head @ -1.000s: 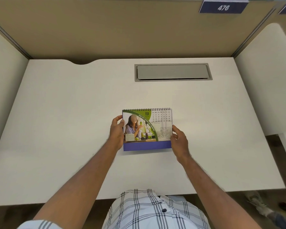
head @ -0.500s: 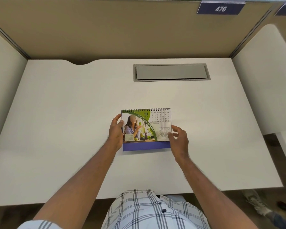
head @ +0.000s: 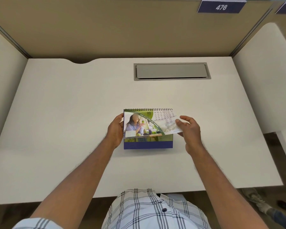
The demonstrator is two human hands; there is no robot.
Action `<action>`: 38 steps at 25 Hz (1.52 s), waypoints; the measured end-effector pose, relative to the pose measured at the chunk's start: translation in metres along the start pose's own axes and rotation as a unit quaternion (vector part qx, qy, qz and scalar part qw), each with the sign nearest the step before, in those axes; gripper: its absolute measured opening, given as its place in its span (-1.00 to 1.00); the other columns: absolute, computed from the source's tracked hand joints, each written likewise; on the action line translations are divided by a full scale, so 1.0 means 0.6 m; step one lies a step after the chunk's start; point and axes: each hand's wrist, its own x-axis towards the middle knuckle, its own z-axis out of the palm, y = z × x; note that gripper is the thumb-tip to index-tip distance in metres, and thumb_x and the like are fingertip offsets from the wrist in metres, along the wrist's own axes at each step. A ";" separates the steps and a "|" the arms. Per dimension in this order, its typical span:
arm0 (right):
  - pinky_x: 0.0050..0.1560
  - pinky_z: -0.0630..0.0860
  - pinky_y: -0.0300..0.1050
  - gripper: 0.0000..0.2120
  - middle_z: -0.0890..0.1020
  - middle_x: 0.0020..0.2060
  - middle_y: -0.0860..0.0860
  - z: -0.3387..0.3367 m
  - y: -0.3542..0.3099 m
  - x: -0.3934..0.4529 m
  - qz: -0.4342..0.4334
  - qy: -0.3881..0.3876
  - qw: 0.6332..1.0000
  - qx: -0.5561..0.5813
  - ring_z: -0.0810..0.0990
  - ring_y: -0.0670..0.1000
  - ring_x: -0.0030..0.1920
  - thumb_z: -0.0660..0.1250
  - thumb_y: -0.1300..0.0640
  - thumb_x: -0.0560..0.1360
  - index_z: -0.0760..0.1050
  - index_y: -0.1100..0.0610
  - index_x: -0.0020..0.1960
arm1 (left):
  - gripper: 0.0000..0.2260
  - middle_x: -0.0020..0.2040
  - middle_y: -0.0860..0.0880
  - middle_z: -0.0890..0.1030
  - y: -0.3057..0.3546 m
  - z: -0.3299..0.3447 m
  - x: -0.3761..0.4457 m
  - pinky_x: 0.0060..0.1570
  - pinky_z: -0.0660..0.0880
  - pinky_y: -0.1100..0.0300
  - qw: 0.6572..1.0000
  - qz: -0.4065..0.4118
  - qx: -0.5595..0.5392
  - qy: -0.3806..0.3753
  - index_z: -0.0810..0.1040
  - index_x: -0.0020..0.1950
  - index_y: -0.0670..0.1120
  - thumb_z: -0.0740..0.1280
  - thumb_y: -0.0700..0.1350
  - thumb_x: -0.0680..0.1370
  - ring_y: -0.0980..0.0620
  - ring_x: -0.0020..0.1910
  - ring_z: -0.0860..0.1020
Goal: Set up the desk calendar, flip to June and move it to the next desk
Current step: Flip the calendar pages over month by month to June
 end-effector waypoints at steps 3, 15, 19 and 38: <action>-0.10 0.61 -0.18 -0.79 0.75 -0.09 -0.03 -0.006 -0.035 0.000 0.010 -0.040 0.998 0.045 0.69 -0.10 -0.08 0.38 0.16 0.56 0.62 -0.02 0.17 | -0.73 -0.07 -0.07 0.75 0.001 -0.001 -0.004 -0.30 0.62 0.13 0.999 0.021 0.039 -0.019 0.67 0.18 -0.07 0.23 0.00 0.66 -0.04 -0.16 0.69; 0.10 0.54 -0.11 -0.63 0.54 0.30 0.03 0.030 -0.026 0.053 -0.046 -0.028 0.990 -0.127 0.56 0.01 0.25 0.32 0.17 0.59 0.49 0.03 0.38 | -0.60 -0.18 -0.12 0.77 0.003 0.034 0.002 -0.49 0.59 0.14 0.997 0.000 0.024 0.072 0.71 0.06 -0.12 0.55 0.16 0.41 -0.02 -0.35 0.73; -0.05 0.60 -0.20 -0.56 0.51 0.34 0.02 0.036 0.002 0.057 -0.087 -0.049 0.989 -0.105 0.60 -0.09 0.19 0.30 0.30 0.60 0.32 -0.02 0.39 | -0.56 -0.09 -0.14 0.77 0.003 0.033 0.007 -0.46 0.60 0.15 0.996 0.000 0.032 0.078 0.72 0.06 -0.09 0.58 0.19 0.36 -0.02 -0.31 0.74; -0.16 0.52 -0.27 -0.77 0.62 0.19 0.08 0.027 0.047 0.063 -0.065 0.014 0.981 -0.182 0.63 0.00 0.03 0.44 0.10 0.56 0.52 0.09 0.19 | -0.88 -0.17 0.00 0.77 -0.005 0.015 0.033 -0.33 0.64 0.13 0.998 0.028 0.052 0.037 0.68 0.05 -0.04 0.43 -0.03 0.57 0.05 -0.26 0.73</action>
